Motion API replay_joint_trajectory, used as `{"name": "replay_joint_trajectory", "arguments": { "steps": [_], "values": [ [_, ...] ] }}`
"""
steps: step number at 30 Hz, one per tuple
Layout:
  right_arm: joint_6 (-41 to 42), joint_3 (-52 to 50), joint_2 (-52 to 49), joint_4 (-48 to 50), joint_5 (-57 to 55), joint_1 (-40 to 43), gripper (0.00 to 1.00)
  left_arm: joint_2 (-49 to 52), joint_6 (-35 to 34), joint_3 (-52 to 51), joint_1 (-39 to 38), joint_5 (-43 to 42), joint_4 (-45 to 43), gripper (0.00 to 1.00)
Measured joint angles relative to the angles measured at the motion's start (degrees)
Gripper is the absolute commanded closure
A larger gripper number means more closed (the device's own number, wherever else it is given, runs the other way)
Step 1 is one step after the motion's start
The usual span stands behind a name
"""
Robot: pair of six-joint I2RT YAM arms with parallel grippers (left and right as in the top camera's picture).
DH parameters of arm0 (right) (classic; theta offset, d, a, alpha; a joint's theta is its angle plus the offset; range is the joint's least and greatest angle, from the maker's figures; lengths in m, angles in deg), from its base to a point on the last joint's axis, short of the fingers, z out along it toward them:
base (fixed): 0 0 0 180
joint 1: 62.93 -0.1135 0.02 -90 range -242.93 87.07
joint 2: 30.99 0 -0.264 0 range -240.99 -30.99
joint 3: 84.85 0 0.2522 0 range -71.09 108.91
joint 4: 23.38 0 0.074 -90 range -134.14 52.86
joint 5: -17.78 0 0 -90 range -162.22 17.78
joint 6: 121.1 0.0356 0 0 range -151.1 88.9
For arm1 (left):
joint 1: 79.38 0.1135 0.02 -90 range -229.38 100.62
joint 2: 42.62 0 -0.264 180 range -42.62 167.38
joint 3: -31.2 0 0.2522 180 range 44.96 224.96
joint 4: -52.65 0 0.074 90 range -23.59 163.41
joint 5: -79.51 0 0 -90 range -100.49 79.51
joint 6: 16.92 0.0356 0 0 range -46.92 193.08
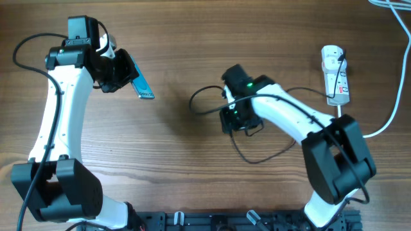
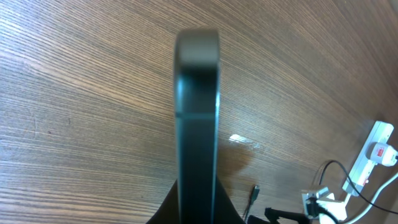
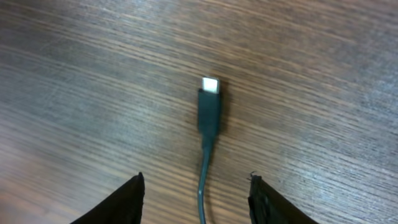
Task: Plug charger to phone and switch on socket
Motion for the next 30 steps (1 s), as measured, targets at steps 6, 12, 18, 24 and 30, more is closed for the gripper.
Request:
{"name": "replay_joint_trajectory", "arguments": {
  "steps": [6, 12, 18, 24, 30],
  "values": [
    [4.13, -0.02, 0.00, 3.17, -13.14, -6.93, 0.50, 0.00, 0.00, 0.00, 0.00, 0.00, 0.00, 0.96],
    [4.81, -0.02, 0.00, 3.43, -15.04, -7.02, 0.52, 0.00, 0.00, 0.00, 0.00, 0.00, 0.00, 0.96],
    [4.98, -4.09, -0.02, 7.65, -15.21, -7.02, 0.59, 0.00, 0.00, 0.00, 0.00, 0.00, 0.00, 0.96],
    [5.14, -4.46, -0.02, 8.02, -15.23, -7.02, 0.64, 0.00, 0.00, 0.00, 0.00, 0.00, 0.00, 0.96],
    [5.14, -4.22, -0.90, 4.63, -16.28, -6.12, 0.63, 0.00, 0.00, 0.00, 0.00, 0.00, 0.00, 0.96]
  ]
}}
